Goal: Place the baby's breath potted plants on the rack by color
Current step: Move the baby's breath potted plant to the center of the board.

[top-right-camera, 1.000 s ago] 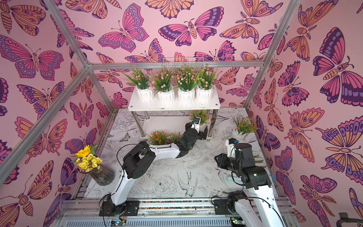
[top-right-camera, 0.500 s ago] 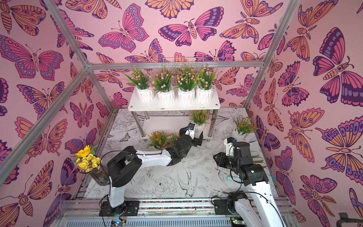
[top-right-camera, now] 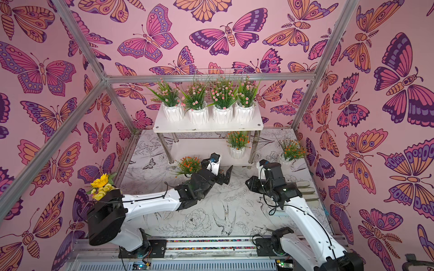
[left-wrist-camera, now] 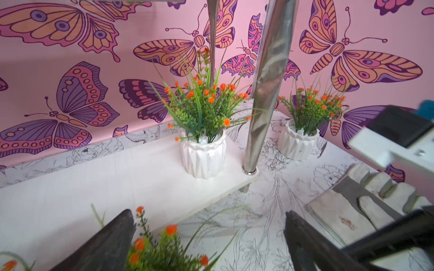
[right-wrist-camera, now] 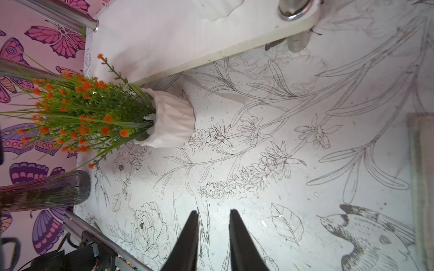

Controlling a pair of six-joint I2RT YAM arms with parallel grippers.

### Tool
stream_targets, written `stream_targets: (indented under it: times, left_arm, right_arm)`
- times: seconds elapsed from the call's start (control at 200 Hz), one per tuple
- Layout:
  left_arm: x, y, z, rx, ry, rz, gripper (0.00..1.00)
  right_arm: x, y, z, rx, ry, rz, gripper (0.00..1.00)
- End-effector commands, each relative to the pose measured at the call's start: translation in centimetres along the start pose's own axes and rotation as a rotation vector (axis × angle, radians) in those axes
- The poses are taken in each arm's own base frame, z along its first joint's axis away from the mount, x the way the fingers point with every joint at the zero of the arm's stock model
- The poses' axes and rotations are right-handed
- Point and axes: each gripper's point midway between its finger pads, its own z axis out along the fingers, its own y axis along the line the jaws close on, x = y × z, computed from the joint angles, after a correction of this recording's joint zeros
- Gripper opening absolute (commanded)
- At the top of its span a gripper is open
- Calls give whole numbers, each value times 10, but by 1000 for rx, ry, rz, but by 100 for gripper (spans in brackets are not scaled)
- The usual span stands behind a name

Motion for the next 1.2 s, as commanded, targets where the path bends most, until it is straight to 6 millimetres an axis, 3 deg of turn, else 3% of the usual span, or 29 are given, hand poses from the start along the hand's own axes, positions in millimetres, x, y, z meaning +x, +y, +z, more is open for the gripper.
stream_targets:
  times: [0.0, 0.11, 0.13, 0.25, 0.451, 0.801, 1.192]
  left_arm:
    - [18, 8, -24, 29, 92, 25, 100]
    - [33, 19, -47, 38, 159, 49, 100]
    - [24, 23, -57, 41, 140, 35, 100]
    - [34, 43, -84, 15, 165, 22, 100]
    - [45, 75, -115, -62, 174, -13, 100]
    - [63, 112, -124, -171, 242, -42, 100]
    - [72, 125, -127, -180, 259, -91, 100]
  right_arm:
    - [-17, 9, 12, 28, -61, -32, 25]
    - [-18, 18, 30, 30, -41, -47, 25]
    - [-18, 20, 33, 28, -39, -51, 25]
    - [-19, 33, 50, 34, -32, -87, 25]
    - [-24, 53, 78, 23, -6, -121, 28]
    - [-33, 75, 116, 32, 49, -171, 31]
    - [-29, 79, 146, 65, 104, -194, 27]
